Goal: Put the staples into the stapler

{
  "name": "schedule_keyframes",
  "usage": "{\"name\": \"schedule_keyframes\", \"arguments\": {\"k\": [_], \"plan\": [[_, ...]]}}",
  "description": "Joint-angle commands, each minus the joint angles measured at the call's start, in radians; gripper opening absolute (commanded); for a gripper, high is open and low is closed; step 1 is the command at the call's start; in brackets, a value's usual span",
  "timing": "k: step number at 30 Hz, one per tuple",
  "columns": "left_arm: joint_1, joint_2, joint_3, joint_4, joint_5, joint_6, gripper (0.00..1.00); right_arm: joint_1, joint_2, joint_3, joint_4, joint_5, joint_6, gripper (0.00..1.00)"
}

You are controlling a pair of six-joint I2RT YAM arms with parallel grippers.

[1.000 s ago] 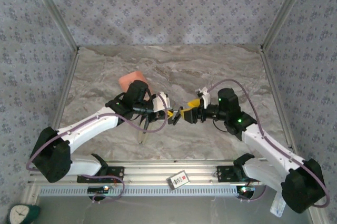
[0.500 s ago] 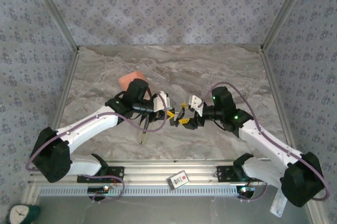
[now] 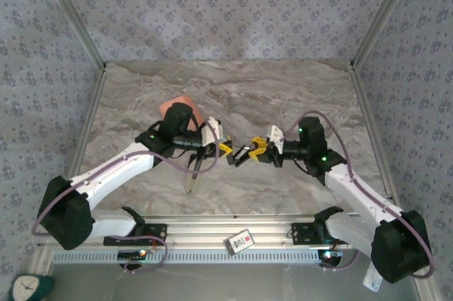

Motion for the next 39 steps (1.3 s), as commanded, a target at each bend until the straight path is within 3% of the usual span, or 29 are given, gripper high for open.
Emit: {"name": "schedule_keyframes", "arguments": {"k": [1, 7, 13, 19, 25, 34, 39], "plan": [[0.070, -0.101, 0.007, 0.165, 0.130, -0.150, 0.00, -0.079, -0.031, -0.100, 0.166, -0.032, 0.111, 0.09], [0.196, -0.183, -0.004, 0.316, 0.174, -0.357, 0.00, -0.161, -0.032, -0.243, 0.457, -0.021, 0.292, 0.08], [0.307, -0.222, -0.010, 0.566, 0.201, -0.652, 0.00, -0.137, 0.002, -0.304, 0.587, 0.103, 0.307, 0.05], [0.317, -0.227, 0.036, 0.663, 0.152, -0.762, 0.00, -0.115, 0.086, -0.288, 0.599, 0.089, 0.280, 0.05], [0.316, -0.243, 0.085, 0.676, 0.107, -0.780, 0.00, -0.062, 0.163, -0.241, 0.536, 0.132, 0.228, 0.13], [0.291, -0.255, 0.111, 0.535, 0.116, -0.664, 0.00, -0.039, 0.181, -0.170, 0.435, 0.145, 0.184, 0.51], [0.276, -0.253, 0.126, 0.456, 0.132, -0.583, 0.00, -0.012, 0.130, -0.095, 0.284, 0.166, 0.142, 0.59]]}}
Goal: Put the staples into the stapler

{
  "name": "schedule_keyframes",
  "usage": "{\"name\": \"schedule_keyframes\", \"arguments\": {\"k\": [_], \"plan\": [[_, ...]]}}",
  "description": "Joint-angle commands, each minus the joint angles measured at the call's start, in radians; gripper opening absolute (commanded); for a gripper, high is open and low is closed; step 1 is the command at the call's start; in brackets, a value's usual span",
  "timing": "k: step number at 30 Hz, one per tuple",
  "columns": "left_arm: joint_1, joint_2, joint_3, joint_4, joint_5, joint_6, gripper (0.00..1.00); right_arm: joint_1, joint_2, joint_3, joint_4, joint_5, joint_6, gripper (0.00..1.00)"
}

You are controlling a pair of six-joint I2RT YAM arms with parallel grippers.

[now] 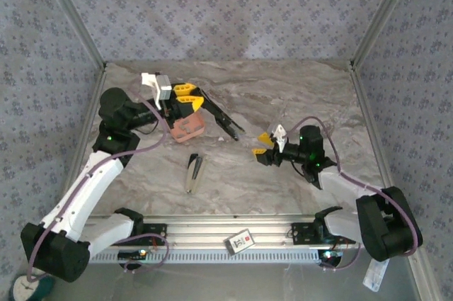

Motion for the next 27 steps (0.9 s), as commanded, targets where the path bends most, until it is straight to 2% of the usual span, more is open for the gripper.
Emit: {"name": "schedule_keyframes", "arguments": {"k": [1, 9, 16, 20, 24, 25, 27], "plan": [[-0.014, -0.022, 0.049, -0.017, -0.020, 0.066, 0.00, 0.022, -0.054, 0.078, -0.141, 0.043, -0.074, 0.60], [-0.055, 0.005, 0.062, -0.122, 0.002, 0.206, 0.00, 0.118, -0.095, 0.268, -0.274, 0.036, -0.119, 0.66], [-0.088, 0.032, 0.050, -0.122, 0.025, 0.239, 0.00, 0.212, 0.000, 0.451, -0.291, -0.036, -0.123, 0.74], [-0.099, 0.043, 0.052, -0.118, 0.044, 0.240, 0.00, 0.256, 0.069, 0.531, -0.288, -0.090, -0.114, 0.75], [-0.111, 0.054, 0.052, -0.117, 0.074, 0.241, 0.00, 0.284, 0.131, 0.581, -0.281, -0.109, -0.098, 0.73], [-0.112, 0.054, 0.050, -0.116, 0.075, 0.241, 0.00, 0.287, 0.148, 0.593, -0.268, -0.132, -0.078, 0.70], [-0.112, 0.054, 0.041, -0.104, 0.073, 0.235, 0.00, 0.291, 0.181, 0.613, -0.239, -0.175, -0.033, 0.53]]}}
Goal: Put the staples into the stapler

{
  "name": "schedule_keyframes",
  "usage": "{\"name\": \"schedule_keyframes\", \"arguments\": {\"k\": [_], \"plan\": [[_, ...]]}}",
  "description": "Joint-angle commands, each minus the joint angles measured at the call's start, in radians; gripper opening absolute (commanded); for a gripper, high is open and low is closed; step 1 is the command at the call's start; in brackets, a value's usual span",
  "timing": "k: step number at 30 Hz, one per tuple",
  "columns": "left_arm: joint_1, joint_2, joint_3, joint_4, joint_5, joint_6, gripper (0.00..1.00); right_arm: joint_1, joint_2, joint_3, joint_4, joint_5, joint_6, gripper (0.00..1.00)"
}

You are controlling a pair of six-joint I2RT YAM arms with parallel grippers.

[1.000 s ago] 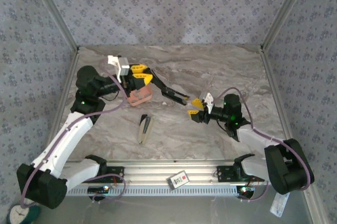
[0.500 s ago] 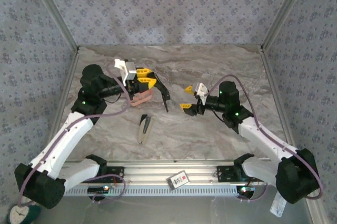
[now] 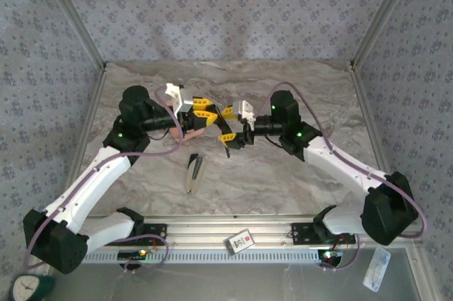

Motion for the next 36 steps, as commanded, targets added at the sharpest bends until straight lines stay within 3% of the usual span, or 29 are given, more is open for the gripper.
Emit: {"name": "schedule_keyframes", "arguments": {"k": [1, 3, 4, 6, 8, 11, 14, 19, 24, 36], "plan": [[-0.006, -0.012, 0.031, 0.086, 0.033, 0.007, 0.00, 0.006, 0.043, 0.055, 0.024, -0.093, 0.078, 0.40], [-0.007, -0.013, 0.025, 0.085, 0.000, 0.004, 0.05, 0.000, 0.050, 0.059, 0.026, -0.088, 0.116, 0.10], [-0.007, -0.017, 0.020, 0.079, -0.029, 0.005, 0.12, -0.005, 0.047, 0.055, 0.023, -0.070, 0.143, 0.00], [-0.007, -0.025, 0.010, 0.061, -0.093, 0.008, 0.32, -0.012, 0.035, 0.044, 0.011, -0.013, 0.193, 0.00], [-0.007, -0.036, -0.004, 0.042, -0.183, 0.004, 0.57, -0.011, 0.011, 0.042, -0.068, 0.139, 0.260, 0.00], [-0.007, -0.052, -0.037, 0.025, -0.320, -0.021, 0.75, -0.007, -0.023, 0.055, -0.220, 0.372, 0.354, 0.00], [-0.007, -0.067, -0.074, 0.005, -0.457, -0.050, 0.79, -0.007, -0.038, 0.084, -0.381, 0.624, 0.506, 0.00], [-0.006, -0.082, -0.120, -0.092, -0.627, -0.153, 0.80, -0.008, 0.053, 0.198, -0.670, 0.847, 0.697, 0.00], [-0.010, -0.098, -0.136, -0.310, -0.776, -0.320, 0.78, -0.025, 0.194, 0.298, -0.811, 0.922, 0.770, 0.00], [-0.028, -0.211, -0.310, -0.571, -0.882, -0.521, 0.75, -0.109, 0.618, 0.586, -0.943, 0.970, 0.768, 0.00]]}}
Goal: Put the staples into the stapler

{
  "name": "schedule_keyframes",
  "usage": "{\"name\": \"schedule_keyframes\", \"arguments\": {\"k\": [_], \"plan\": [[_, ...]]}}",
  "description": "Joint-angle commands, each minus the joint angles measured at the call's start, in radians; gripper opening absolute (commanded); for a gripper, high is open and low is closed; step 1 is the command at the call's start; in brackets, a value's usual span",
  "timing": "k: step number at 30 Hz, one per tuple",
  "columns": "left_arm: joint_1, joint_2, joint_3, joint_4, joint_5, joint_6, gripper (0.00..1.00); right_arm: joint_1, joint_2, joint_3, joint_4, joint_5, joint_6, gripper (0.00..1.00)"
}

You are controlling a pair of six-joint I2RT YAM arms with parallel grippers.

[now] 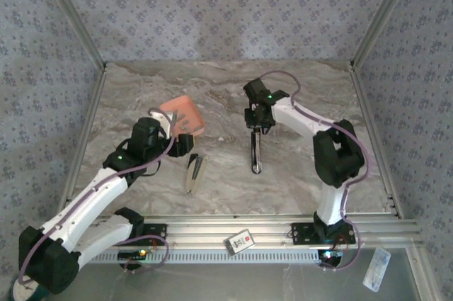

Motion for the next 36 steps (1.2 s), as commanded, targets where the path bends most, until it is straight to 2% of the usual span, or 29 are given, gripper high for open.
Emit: {"name": "schedule_keyframes", "arguments": {"k": [1, 7, 12, 17, 19, 23, 28, 36], "plan": [[-0.007, -0.039, -0.029, -0.093, -0.056, -0.074, 0.75, -0.024, 0.077, 0.104, -0.076, 0.028, 0.037, 0.00], [-0.010, -0.050, -0.064, -0.124, -0.038, -0.119, 0.75, -0.058, 0.199, 0.173, -0.056, 0.022, 0.086, 0.00], [-0.016, -0.005, -0.059, -0.164, -0.033, -0.162, 0.75, -0.072, 0.254, 0.208, -0.042, 0.022, 0.097, 0.20], [-0.042, 0.041, -0.058, -0.176, -0.049, -0.193, 0.74, -0.066, 0.250, 0.238, -0.036, 0.007, 0.084, 0.49], [-0.065, 0.072, -0.047, -0.183, -0.062, -0.192, 0.74, -0.058, 0.231, 0.247, -0.044, 0.010, 0.074, 0.55], [-0.129, 0.167, -0.006, -0.216, -0.107, -0.187, 0.75, -0.046, 0.151, 0.229, -0.057, 0.035, 0.056, 0.57], [-0.204, 0.328, 0.063, -0.273, -0.172, -0.182, 0.81, -0.017, 0.001, 0.108, 0.023, 0.012, 0.027, 0.58], [-0.292, 0.537, 0.145, -0.243, -0.159, -0.146, 0.81, 0.019, -0.164, -0.087, 0.093, -0.061, 0.025, 0.58]]}}
